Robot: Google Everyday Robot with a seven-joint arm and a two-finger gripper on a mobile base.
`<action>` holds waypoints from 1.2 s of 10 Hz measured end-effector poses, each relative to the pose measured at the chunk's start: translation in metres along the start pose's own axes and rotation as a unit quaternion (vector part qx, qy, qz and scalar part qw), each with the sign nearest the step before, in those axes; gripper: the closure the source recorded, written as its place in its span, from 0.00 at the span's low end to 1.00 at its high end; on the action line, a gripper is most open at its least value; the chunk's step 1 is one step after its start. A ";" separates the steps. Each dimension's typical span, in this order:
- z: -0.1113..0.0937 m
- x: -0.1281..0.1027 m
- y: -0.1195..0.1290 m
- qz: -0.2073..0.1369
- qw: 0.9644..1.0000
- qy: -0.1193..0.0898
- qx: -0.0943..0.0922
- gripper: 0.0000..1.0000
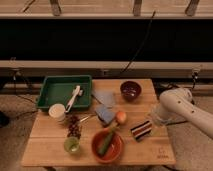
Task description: Wipe purple bowl with eraser
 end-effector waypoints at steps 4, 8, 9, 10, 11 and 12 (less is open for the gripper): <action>0.016 -0.006 0.000 -0.030 1.000 0.006 -0.001 0.35; 0.030 -0.008 -0.007 -0.062 0.998 0.022 -0.014 0.40; 0.033 -0.007 -0.006 -0.068 0.997 0.027 -0.021 0.48; 0.035 -0.006 -0.005 -0.072 0.996 0.032 -0.030 0.58; 0.036 -0.005 -0.007 -0.075 0.996 0.036 -0.034 0.70; 0.036 -0.005 -0.007 -0.076 0.996 0.036 -0.034 0.74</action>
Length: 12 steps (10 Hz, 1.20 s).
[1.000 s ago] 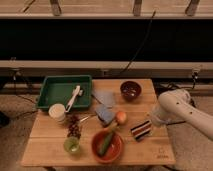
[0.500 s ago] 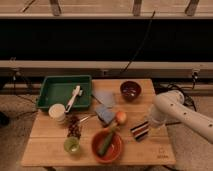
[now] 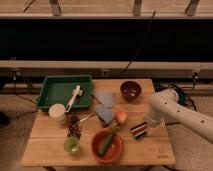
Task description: Wipe purple bowl with eraser
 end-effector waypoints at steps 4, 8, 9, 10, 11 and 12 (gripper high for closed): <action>-0.010 0.019 -0.002 0.010 1.000 0.013 -0.011 1.00; -0.040 0.033 -0.029 0.019 0.999 0.026 -0.011 1.00; -0.048 0.037 -0.047 0.019 0.999 0.031 -0.007 1.00; -0.055 0.040 -0.064 0.019 0.999 0.033 -0.001 1.00; -0.060 0.044 -0.077 0.020 0.999 0.036 0.004 1.00; -0.068 0.049 -0.096 0.021 0.999 0.038 0.013 1.00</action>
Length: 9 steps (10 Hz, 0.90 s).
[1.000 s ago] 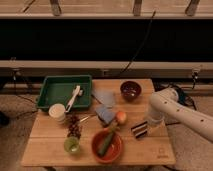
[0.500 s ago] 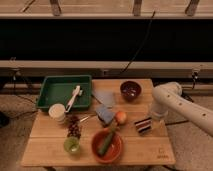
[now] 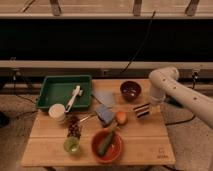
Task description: Wipe purple bowl with eraser
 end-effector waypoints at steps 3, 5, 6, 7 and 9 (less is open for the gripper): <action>-0.013 0.011 -0.042 0.013 1.000 0.001 0.023 1.00; -0.019 0.016 -0.054 0.029 0.999 0.000 0.038 1.00; -0.021 0.020 -0.062 0.039 0.998 0.002 0.048 1.00; -0.024 0.018 -0.074 0.047 0.997 0.002 0.059 1.00; -0.025 0.014 -0.084 0.059 0.996 0.010 0.072 1.00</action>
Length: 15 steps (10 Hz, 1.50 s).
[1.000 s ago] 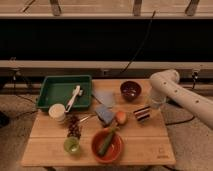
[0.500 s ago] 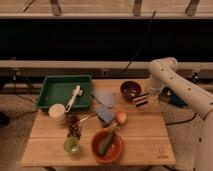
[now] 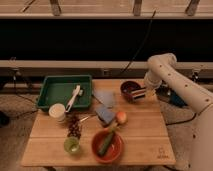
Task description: Wipe purple bowl with eraser
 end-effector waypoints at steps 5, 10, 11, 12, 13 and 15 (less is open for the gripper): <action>0.004 -0.020 -0.029 0.045 0.999 0.027 0.016 1.00; 0.001 -0.042 -0.063 0.085 0.995 0.033 0.029 1.00; -0.002 -0.047 -0.064 0.085 0.995 0.031 0.031 1.00; -0.005 -0.055 -0.063 0.079 0.996 0.026 0.032 1.00; -0.007 -0.063 -0.059 0.073 0.997 0.018 0.030 1.00; -0.011 -0.072 -0.034 0.055 0.998 0.007 0.020 1.00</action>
